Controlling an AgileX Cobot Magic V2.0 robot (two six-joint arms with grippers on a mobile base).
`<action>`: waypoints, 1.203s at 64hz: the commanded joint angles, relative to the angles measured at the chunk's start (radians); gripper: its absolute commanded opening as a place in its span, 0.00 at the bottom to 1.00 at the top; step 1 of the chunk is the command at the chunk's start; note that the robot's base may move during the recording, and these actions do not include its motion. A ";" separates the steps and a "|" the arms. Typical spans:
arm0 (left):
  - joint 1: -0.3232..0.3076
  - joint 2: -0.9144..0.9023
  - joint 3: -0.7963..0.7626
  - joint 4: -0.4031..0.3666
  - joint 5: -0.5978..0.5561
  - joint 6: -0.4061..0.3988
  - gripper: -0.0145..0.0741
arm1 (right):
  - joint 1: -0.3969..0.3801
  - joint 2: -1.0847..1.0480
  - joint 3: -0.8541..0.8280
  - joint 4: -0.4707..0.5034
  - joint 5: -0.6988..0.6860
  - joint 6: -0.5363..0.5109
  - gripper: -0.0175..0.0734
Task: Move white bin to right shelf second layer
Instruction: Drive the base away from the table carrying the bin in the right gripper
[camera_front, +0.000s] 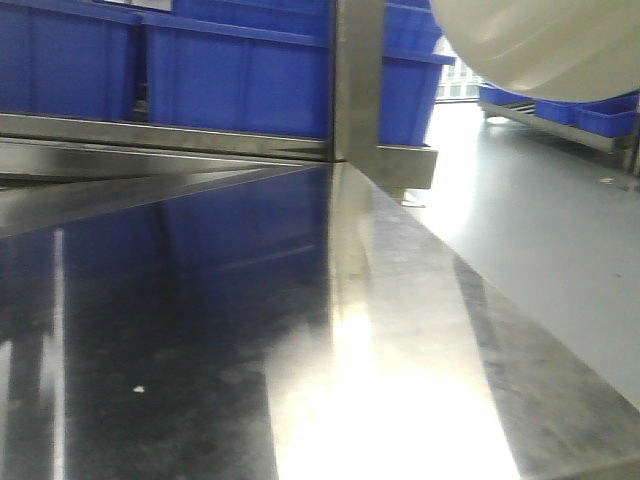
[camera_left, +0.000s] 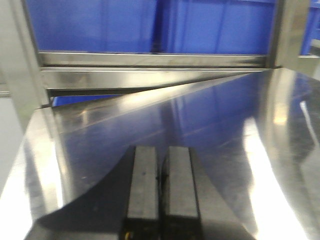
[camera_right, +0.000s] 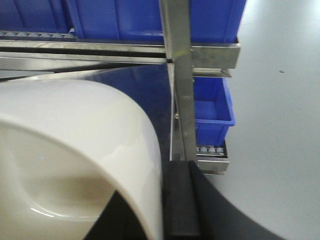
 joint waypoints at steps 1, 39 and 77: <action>-0.006 -0.014 0.037 0.000 -0.086 -0.003 0.26 | -0.007 -0.010 -0.031 0.007 -0.106 -0.004 0.25; -0.006 -0.014 0.037 0.000 -0.086 -0.003 0.26 | -0.007 -0.010 -0.031 0.007 -0.106 -0.004 0.25; -0.006 -0.014 0.037 0.000 -0.086 -0.003 0.26 | -0.007 -0.010 -0.031 0.007 -0.106 -0.004 0.25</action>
